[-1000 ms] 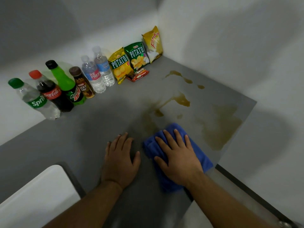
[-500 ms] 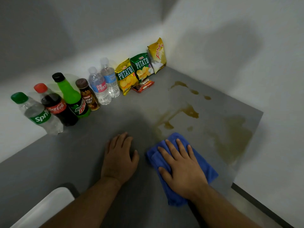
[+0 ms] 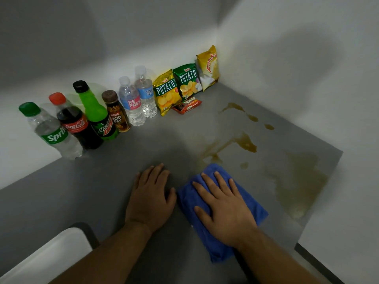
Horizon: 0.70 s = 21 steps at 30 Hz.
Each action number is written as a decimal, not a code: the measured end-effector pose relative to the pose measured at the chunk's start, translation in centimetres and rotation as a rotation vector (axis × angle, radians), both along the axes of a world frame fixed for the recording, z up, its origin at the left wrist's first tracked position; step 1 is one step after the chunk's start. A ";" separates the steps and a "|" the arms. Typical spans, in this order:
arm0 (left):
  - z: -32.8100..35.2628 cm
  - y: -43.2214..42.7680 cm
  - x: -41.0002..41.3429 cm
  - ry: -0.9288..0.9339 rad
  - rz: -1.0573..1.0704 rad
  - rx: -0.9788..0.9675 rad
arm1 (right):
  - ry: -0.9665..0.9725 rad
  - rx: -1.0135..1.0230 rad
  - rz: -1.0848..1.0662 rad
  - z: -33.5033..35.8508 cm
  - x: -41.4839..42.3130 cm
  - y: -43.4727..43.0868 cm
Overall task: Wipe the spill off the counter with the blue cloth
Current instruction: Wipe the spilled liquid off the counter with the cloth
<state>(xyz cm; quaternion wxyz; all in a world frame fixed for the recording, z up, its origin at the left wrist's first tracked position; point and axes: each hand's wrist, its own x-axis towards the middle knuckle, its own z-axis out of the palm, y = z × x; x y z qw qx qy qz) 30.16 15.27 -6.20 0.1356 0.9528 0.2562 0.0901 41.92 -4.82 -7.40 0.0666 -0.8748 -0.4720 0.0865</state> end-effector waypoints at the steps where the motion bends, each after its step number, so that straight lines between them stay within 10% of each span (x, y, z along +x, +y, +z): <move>1: 0.0 0.0 -0.1 -0.003 -0.003 0.001 | 0.008 0.018 0.021 -0.1 0.2 -1.1; 21: 1.0 1.2 0.6 -0.031 0.018 -0.046 | -0.023 -0.003 0.001 -0.1 5.5 -0.3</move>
